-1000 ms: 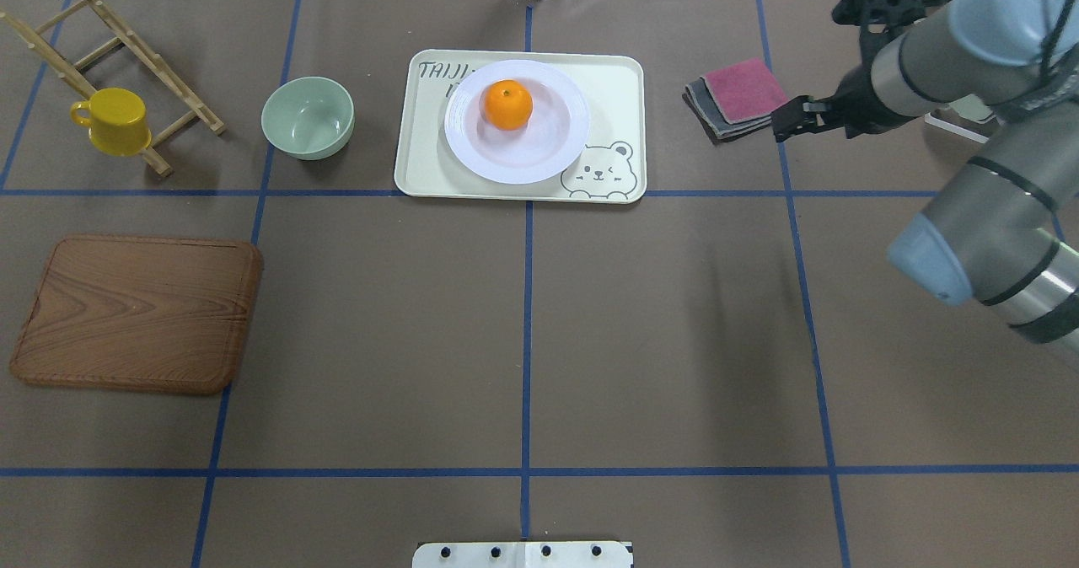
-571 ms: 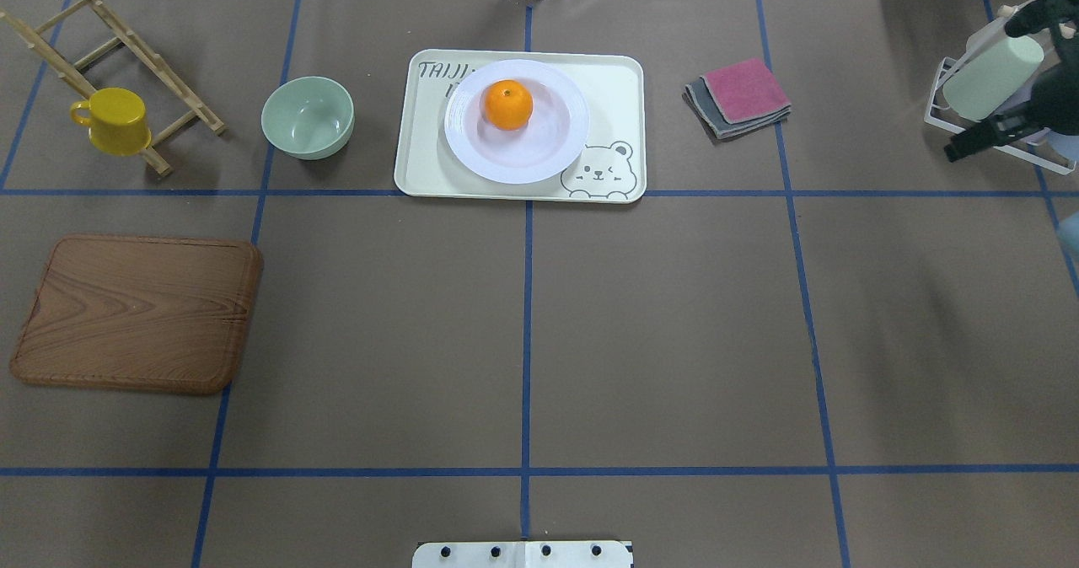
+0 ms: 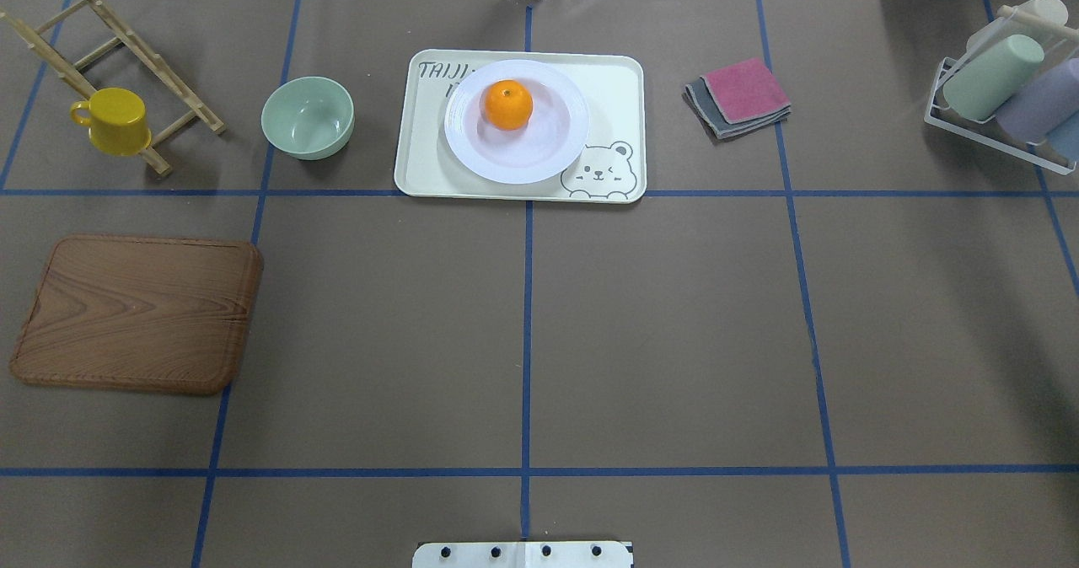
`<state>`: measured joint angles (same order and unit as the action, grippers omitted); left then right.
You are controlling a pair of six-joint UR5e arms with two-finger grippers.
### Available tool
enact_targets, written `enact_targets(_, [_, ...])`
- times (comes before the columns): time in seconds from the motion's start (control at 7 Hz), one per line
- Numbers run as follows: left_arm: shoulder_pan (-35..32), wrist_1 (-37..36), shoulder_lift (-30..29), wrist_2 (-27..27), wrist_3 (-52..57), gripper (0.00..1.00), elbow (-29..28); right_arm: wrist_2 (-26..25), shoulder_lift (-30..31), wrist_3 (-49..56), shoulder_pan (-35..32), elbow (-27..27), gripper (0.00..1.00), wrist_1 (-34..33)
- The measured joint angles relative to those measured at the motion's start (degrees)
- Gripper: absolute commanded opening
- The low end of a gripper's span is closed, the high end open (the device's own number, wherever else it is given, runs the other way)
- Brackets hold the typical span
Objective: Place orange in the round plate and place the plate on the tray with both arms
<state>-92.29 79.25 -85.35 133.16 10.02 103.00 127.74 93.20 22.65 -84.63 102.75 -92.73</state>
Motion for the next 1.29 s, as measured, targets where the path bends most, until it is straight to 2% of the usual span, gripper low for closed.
enact_targets(0.29, [0.1,0.1,0.0,0.1,0.0,1.0,-0.7,1.9,0.1,4.9,-4.2,0.3,1.0,-9.8])
enact_targets(0.43, [0.1,0.1,0.0,0.1,0.0,1.0,-1.1,4.1,0.1,5.0,-5.2,0.1,1.0,-12.1])
enact_targets(0.71, [0.1,0.2,0.0,0.1,-0.1,1.0,-1.3,6.2,0.5,4.7,-5.7,-0.1,1.0,-13.2])
enact_targets(1.29, [0.1,0.1,0.0,0.2,-0.2,1.0,-1.3,6.1,0.3,-3.4,-5.9,0.8,1.0,-13.0])
